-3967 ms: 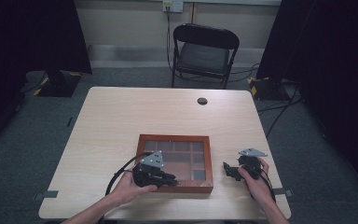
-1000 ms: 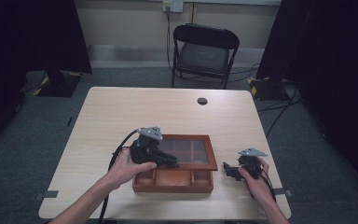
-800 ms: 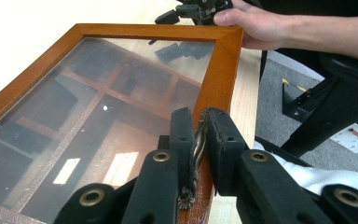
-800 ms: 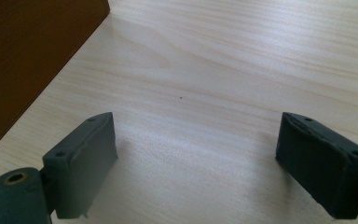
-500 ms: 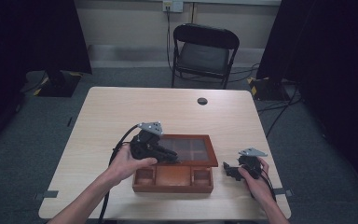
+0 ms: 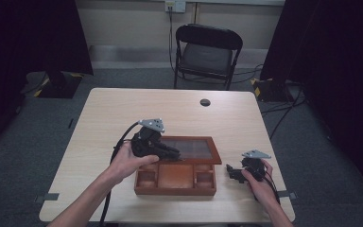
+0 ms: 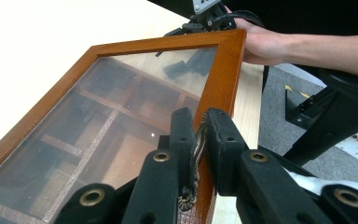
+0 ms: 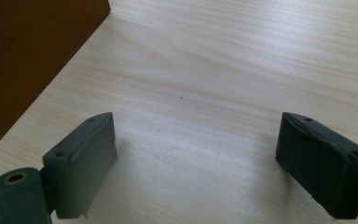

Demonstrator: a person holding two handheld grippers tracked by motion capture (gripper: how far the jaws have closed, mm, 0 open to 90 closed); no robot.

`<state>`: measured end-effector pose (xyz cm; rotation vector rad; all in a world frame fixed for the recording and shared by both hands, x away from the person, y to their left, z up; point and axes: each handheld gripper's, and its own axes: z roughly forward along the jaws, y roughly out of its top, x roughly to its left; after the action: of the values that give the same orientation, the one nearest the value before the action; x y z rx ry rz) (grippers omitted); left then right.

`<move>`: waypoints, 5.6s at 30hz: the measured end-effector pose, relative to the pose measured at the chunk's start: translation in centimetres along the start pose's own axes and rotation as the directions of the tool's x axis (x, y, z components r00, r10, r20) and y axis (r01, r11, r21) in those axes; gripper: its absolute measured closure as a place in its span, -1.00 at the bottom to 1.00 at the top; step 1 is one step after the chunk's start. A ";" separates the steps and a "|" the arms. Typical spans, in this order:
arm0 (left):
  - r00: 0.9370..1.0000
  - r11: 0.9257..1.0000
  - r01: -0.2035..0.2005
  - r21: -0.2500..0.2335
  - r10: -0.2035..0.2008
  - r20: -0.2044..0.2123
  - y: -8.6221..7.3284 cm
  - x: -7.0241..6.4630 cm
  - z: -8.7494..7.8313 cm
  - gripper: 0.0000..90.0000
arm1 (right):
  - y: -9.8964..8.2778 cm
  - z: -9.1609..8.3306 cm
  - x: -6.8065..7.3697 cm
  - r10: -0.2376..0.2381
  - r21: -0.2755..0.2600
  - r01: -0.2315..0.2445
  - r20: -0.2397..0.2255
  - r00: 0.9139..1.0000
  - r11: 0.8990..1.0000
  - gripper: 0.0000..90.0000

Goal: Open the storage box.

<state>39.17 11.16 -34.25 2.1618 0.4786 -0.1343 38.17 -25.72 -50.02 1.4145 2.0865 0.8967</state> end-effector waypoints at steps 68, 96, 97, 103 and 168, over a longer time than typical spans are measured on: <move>0.999 0.998 0.026 -0.062 -0.029 -0.042 3.3 1.9 -2.0 0.82 | 0.0 0.0 0.0 -0.002 0.003 0.002 -0.005 1.000 1.000 -0.75; 0.998 0.995 0.030 -0.095 -0.035 -0.049 3.9 2.6 -2.4 0.82 | 0.0 0.0 0.0 -0.002 0.003 0.002 -0.005 1.000 1.000 -0.75; 0.998 0.995 0.030 -0.095 -0.035 -0.049 3.9 2.6 -2.4 0.82 | 0.0 0.0 0.0 -0.002 0.003 0.002 -0.005 1.000 1.000 -0.75; 0.998 0.995 0.025 -0.100 -0.030 -0.052 4.1 2.8 -2.5 0.83 | 0.0 0.0 0.0 0.000 0.002 0.000 -0.004 1.000 1.000 -0.75; 0.995 0.986 0.002 -0.168 -0.018 -0.096 4.9 3.9 -2.9 0.76 | 0.2 0.3 0.1 -0.004 0.009 0.004 -0.008 1.000 1.000 -0.80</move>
<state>44.40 11.98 -29.87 2.0074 0.5378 0.0061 38.46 -25.52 -50.04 1.4125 2.1011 0.8939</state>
